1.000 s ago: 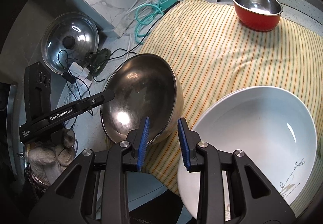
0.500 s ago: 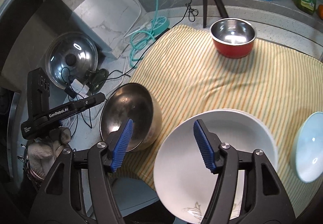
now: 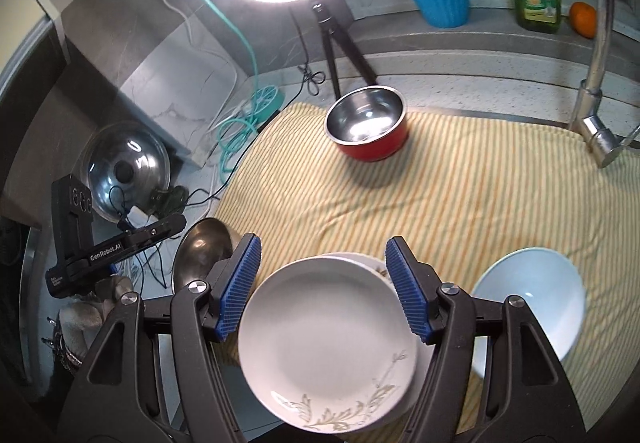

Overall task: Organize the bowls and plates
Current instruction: 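Lower the large steel bowl onto the cloth and open the left tool, then move the left tool to the red-sided steel bowl and grasp its rim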

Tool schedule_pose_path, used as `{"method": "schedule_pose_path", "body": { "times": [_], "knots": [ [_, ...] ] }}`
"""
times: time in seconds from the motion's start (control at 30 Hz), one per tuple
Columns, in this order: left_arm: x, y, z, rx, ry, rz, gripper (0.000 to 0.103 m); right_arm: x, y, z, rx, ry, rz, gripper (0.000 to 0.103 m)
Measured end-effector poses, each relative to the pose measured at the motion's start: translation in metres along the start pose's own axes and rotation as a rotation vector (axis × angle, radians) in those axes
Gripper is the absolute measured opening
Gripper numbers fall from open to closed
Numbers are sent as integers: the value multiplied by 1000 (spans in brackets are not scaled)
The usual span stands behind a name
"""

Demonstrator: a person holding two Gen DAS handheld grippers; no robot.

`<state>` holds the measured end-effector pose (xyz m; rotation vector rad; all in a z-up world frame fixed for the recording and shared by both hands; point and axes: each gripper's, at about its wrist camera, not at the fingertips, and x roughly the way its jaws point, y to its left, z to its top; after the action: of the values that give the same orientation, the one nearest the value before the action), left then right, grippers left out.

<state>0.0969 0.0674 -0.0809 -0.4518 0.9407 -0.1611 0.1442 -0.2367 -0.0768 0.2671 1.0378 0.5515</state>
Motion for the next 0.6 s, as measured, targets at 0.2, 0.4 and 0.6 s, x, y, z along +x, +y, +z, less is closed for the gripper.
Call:
{"method": "schedule_pose_path", "body": {
  "times": [0.2,0.4,0.6],
  "knots": [
    [12,-24,3,37,2,-15,36,-6,-18,10,1,-15,-17,68],
    [30,-46,22,99,14,-7,37,8,-31,24,19,-5,-33,68],
    [63,-53,51,113,68,-19,37,30,-46,45,56,0,-52,68]
  ]
}}
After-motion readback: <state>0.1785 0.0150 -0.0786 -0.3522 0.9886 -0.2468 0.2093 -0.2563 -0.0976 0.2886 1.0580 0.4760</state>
